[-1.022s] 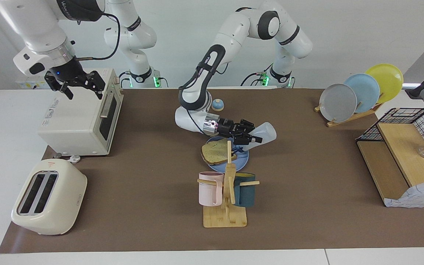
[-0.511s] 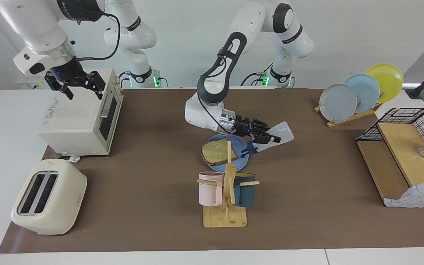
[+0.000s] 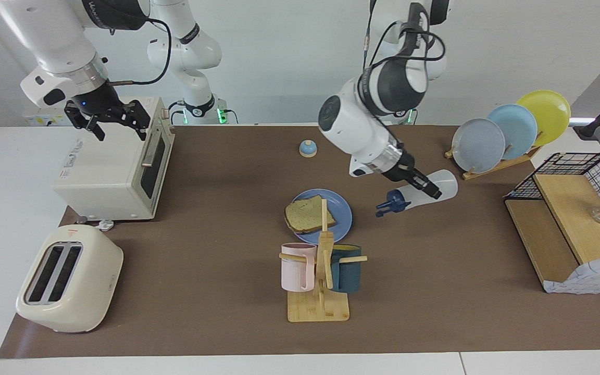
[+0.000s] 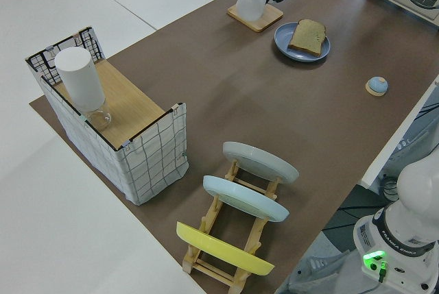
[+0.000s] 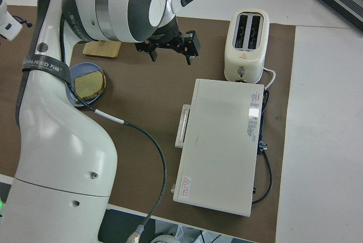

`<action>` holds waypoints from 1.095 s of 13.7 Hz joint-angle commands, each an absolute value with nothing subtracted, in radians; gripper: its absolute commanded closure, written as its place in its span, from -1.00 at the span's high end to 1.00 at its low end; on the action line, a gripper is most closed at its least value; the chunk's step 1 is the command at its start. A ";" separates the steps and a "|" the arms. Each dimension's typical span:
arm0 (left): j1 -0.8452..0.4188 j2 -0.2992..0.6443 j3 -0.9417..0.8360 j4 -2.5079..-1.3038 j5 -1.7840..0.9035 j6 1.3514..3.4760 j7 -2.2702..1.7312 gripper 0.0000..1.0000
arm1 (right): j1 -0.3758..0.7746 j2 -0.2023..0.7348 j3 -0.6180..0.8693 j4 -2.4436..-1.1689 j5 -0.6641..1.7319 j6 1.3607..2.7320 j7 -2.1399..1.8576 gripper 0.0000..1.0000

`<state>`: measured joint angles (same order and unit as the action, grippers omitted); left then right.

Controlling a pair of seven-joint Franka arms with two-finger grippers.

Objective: Put bread on plate and add seasoning

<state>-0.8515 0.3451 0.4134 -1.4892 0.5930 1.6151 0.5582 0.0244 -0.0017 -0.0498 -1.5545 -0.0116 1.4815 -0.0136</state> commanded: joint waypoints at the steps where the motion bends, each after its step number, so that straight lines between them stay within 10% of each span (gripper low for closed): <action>1: -0.801 0.293 0.397 -1.551 0.484 1.724 0.450 -1.00 | 0.020 -0.009 -0.046 -1.568 -0.014 1.497 -0.038 1.00; 15: -0.629 0.186 0.397 -2.074 0.181 2.897 -0.259 -1.00 | 0.023 -0.011 -0.041 -1.566 -0.014 1.500 -0.035 1.00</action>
<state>-0.6583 0.2388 0.4085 -1.9835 0.1929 2.7839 -0.2074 0.0294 -0.0017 -0.0482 -1.5545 -0.0115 1.4815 -0.0136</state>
